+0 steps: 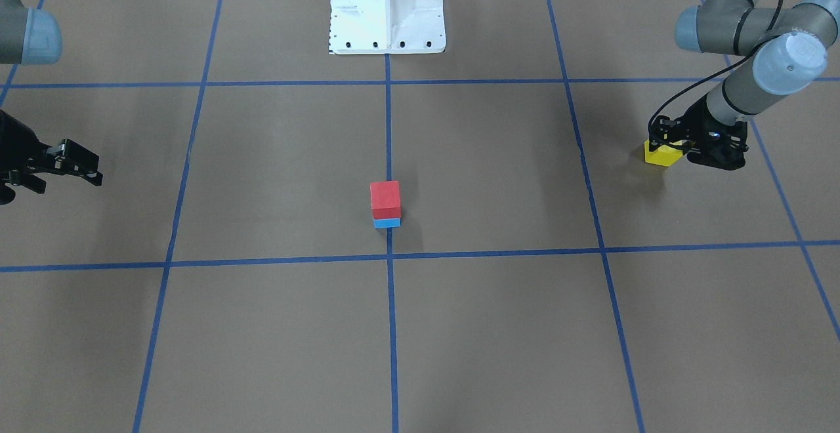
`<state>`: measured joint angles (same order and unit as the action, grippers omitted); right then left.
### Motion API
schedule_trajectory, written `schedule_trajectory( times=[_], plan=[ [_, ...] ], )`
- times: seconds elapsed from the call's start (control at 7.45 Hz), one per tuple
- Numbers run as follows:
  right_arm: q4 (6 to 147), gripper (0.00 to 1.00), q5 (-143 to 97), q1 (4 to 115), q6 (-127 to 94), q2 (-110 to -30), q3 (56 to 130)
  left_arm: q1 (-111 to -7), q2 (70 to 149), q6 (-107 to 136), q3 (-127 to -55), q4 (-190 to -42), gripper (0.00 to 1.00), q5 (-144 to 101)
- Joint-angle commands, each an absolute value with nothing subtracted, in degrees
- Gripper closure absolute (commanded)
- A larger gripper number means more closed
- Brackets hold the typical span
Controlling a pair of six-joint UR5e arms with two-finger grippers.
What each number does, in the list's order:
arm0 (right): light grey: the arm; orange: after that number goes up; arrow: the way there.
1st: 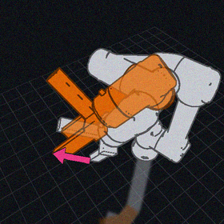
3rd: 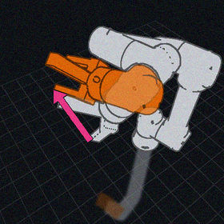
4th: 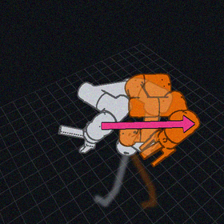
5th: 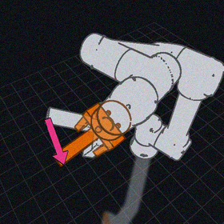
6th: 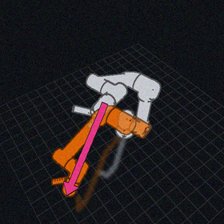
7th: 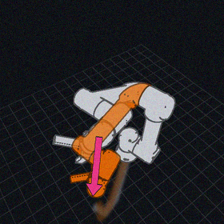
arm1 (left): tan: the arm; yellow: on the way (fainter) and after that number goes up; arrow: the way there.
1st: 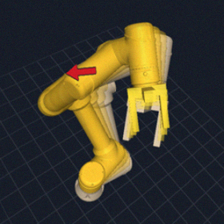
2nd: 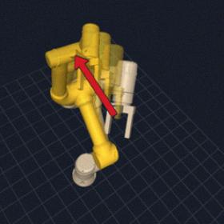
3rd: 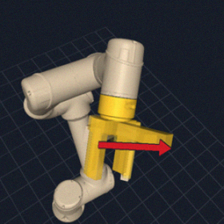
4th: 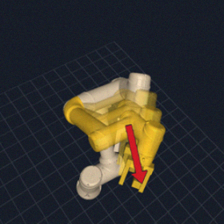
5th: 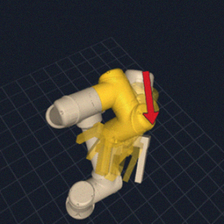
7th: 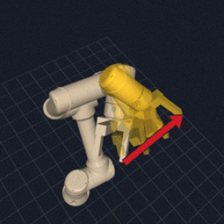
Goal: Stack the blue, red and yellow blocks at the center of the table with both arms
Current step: 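Move the left gripper to the yellow cube and grasp it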
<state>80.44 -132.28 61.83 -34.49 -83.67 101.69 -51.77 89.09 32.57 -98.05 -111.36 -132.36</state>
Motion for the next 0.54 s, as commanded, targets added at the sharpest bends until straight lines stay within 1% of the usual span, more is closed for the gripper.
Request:
schedule_trajectory(
  times=[0.0, 0.13, 0.27, 0.4],
  plan=[
    [80.4, 0.01, -132.3, 61.9, -34.5, -83.8, 101.8, -52.3, 95.1, 33.3, -104.4, -100.3, 1.00, -136.0],
    [80.4, 0.01, -132.2, 61.9, -34.2, -83.8, 101.7, -52.3, 101.4, 33.6, -107.6, -92.1, 1.00, -133.9],
    [80.4, 0.01, -132.1, 61.9, -34.0, -84.0, 101.7, -51.7, 109.4, 39.4, -108.6, -85.6, 1.00, -132.2],
    [80.4, 0.01, -132.2, 62.0, -34.2, -84.3, 102.2, -46.6, 118.6, 46.1, -107.2, -80.8, 1.00, -131.7]
  ],
)
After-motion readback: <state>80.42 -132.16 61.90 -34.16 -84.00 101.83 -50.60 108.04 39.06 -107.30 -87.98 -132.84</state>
